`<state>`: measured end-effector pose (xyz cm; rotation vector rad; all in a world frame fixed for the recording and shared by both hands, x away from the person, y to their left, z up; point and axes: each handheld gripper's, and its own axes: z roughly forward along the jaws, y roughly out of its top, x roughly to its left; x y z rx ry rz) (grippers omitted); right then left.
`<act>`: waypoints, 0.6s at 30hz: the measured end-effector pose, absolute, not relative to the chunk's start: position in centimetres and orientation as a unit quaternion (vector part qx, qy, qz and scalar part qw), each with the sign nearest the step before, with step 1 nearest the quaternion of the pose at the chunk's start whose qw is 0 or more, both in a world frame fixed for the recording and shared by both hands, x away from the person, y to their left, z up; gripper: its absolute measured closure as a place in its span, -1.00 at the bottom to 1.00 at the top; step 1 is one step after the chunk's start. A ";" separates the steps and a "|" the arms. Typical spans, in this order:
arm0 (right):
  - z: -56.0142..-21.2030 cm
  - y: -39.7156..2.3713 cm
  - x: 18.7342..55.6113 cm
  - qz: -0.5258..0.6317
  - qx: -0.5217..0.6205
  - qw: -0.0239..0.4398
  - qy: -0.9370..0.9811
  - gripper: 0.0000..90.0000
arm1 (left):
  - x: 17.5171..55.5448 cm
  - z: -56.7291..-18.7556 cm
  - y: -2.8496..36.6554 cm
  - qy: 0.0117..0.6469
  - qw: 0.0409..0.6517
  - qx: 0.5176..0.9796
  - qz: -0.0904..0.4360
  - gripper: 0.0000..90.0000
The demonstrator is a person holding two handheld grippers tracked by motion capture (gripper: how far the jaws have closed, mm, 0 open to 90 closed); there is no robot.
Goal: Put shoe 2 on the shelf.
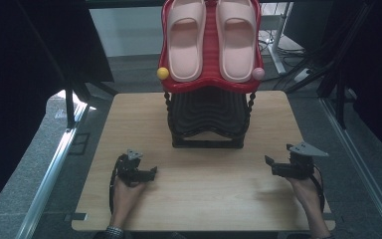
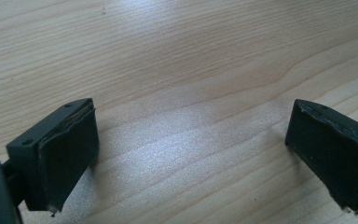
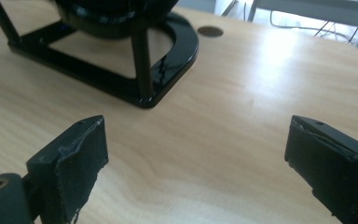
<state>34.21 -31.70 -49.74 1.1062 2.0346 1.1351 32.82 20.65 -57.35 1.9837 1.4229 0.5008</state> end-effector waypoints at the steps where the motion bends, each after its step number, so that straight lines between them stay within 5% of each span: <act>1: -50.3 -31.5 34.1 0.416 0.411 0.270 0.765 -0.87 | 32.8 -57.4 20.6 0.541 0.319 0.754 0.190 -0.95; 18: -55.0 -29.3 34.2 0.345 0.413 0.188 0.822 -0.87 | 32.8 -57.3 20.6 0.540 0.319 0.755 0.190 -0.95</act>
